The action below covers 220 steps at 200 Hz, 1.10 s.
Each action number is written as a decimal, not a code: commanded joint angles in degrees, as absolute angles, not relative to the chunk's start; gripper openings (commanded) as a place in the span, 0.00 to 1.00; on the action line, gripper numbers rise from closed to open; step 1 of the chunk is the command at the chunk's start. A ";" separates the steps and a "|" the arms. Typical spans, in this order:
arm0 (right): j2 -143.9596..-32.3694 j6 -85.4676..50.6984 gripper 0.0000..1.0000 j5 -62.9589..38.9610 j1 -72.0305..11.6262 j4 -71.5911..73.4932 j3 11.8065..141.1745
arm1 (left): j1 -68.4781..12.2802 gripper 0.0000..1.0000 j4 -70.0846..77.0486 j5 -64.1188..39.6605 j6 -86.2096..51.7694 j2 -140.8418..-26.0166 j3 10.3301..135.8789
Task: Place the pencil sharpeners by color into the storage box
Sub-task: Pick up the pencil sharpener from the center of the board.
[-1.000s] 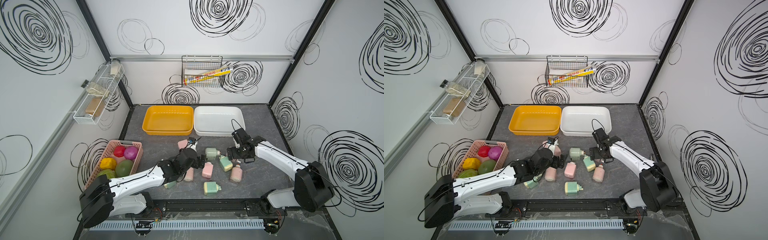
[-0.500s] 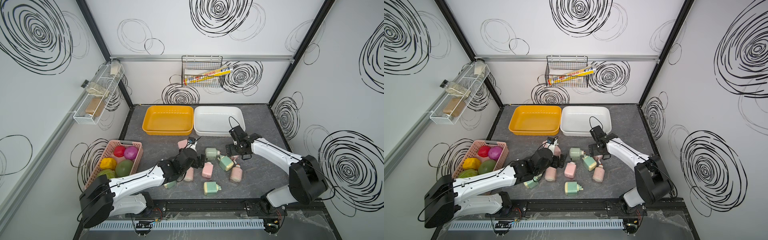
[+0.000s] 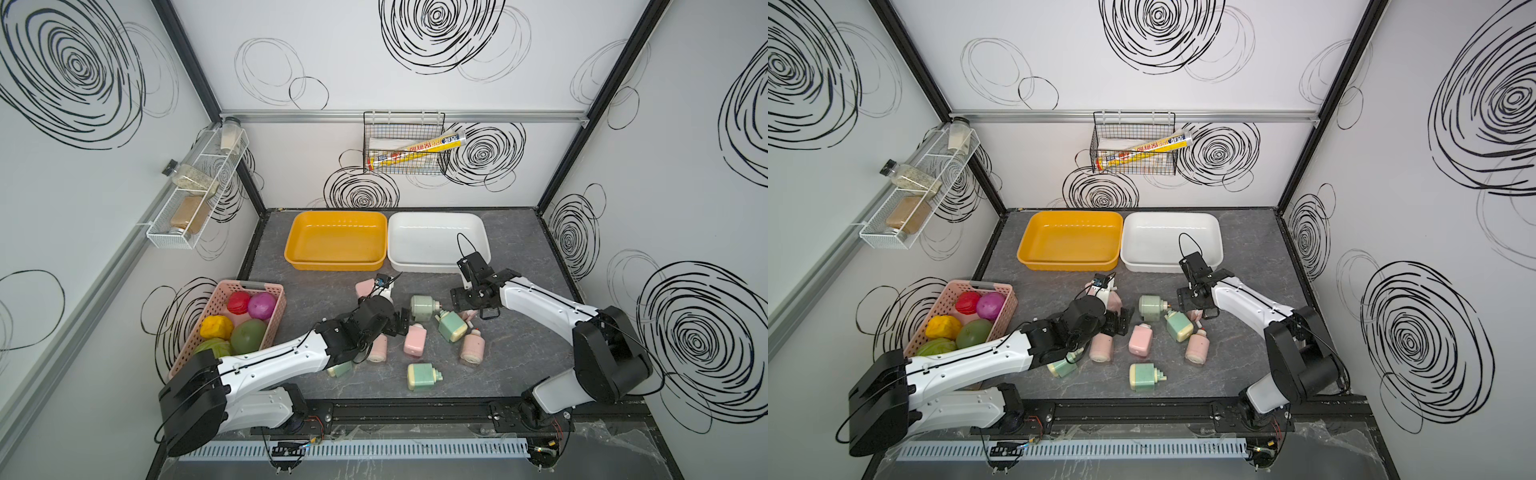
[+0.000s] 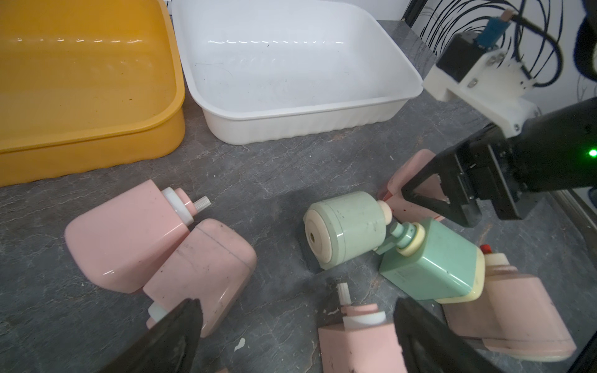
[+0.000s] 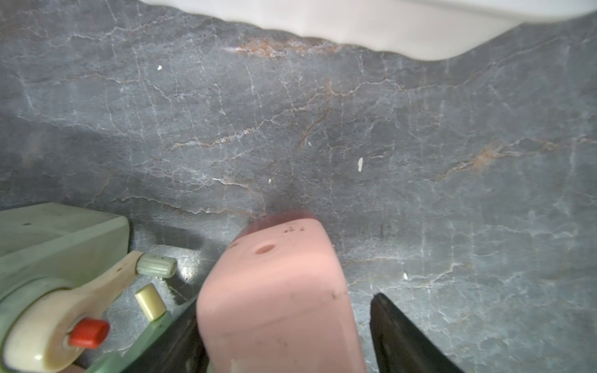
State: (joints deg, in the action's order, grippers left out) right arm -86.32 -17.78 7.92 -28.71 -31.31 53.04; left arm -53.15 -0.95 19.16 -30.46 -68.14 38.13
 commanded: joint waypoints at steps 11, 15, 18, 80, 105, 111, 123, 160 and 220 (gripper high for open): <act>-85.19 -17.05 0.70 8.35 -28.92 -30.39 51.19 | -52.30 0.99 1.13 19.01 -30.14 -67.41 38.30; -85.02 -17.05 0.68 8.56 -28.93 -30.35 51.03 | -52.23 0.99 1.19 18.92 -30.07 -67.49 38.36; -84.87 -17.17 0.67 8.72 -28.92 -30.39 50.93 | -52.17 0.99 1.19 18.83 -30.08 -67.61 38.45; -80.83 -17.23 0.50 10.54 -28.57 -31.48 51.29 | -49.74 0.99 1.89 16.73 -29.43 -69.46 41.92; -78.95 -17.07 0.50 10.77 -28.23 -32.30 53.33 | -47.40 0.99 1.01 17.35 -29.94 -71.11 44.50; -78.49 -16.90 0.50 10.82 -28.17 -32.41 54.14 | -46.73 0.99 0.69 17.56 -30.23 -71.69 45.25; -77.56 -16.70 0.50 11.05 -27.98 -32.61 56.07 | -45.28 0.99 -0.04 18.13 -30.52 -72.83 46.69; -74.60 -15.43 0.49 6.90 -25.28 -28.30 61.83 | -39.86 0.99 -0.42 19.11 -30.99 -76.91 51.33; -80.15 -13.76 0.48 -3.98 -16.41 -16.72 67.28 | -32.46 0.99 0.47 17.67 -28.84 -88.09 60.56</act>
State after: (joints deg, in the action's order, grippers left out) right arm -76.71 -15.25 0.30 -19.09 -22.74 64.60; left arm -34.72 -1.54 18.48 -30.39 -84.82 57.17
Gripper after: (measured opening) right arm 0.586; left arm 0.992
